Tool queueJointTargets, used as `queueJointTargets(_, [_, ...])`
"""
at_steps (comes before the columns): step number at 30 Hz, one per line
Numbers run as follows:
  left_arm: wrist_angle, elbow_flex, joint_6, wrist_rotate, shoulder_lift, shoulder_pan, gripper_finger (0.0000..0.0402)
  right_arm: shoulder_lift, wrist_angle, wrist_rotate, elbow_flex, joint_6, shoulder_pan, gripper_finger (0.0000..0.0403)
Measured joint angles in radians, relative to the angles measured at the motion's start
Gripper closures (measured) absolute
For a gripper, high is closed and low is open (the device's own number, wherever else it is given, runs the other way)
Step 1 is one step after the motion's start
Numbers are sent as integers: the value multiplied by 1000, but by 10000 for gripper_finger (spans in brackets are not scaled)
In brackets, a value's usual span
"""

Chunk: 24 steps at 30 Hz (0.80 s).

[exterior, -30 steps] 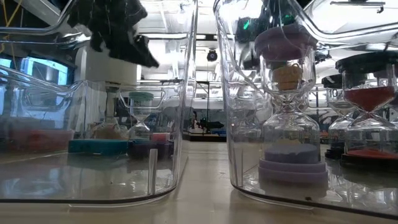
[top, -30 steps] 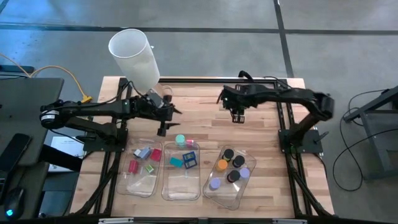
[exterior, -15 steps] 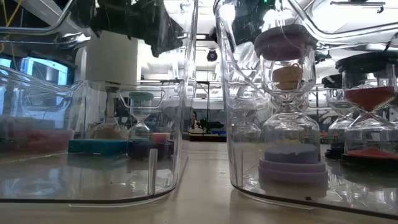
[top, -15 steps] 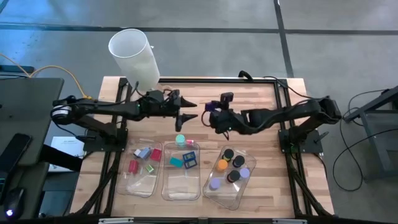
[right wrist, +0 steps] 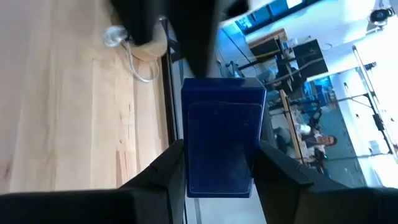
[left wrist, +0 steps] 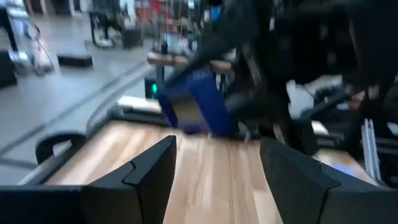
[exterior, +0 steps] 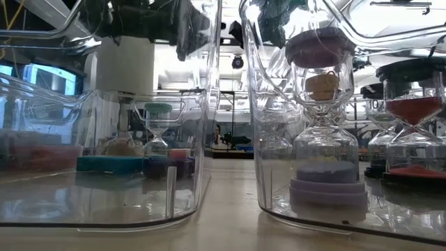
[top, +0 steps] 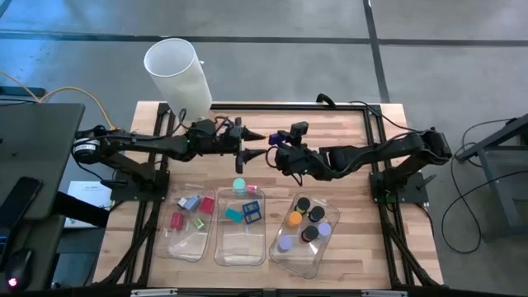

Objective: Pick & Place Office items
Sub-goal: Put the blue digital clock into the middle bin

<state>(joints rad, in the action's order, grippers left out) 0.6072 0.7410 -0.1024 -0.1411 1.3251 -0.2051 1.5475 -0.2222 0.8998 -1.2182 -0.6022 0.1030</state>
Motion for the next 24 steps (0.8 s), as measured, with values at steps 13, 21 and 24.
queueJointTargets(13, [139, 0, 36, 85, 12, -3, 178, 0, 41, -39, 0, -43, -59, 266])
queueJointTargets(21, [197, 4, 17, 120, 64, -9, 178, 0, 55, -47, 0, -54, -65, 266])
queueJointTargets(24, [229, 4, -26, 120, 82, -22, 178, 0, 58, -75, 0, -57, -64, 266])
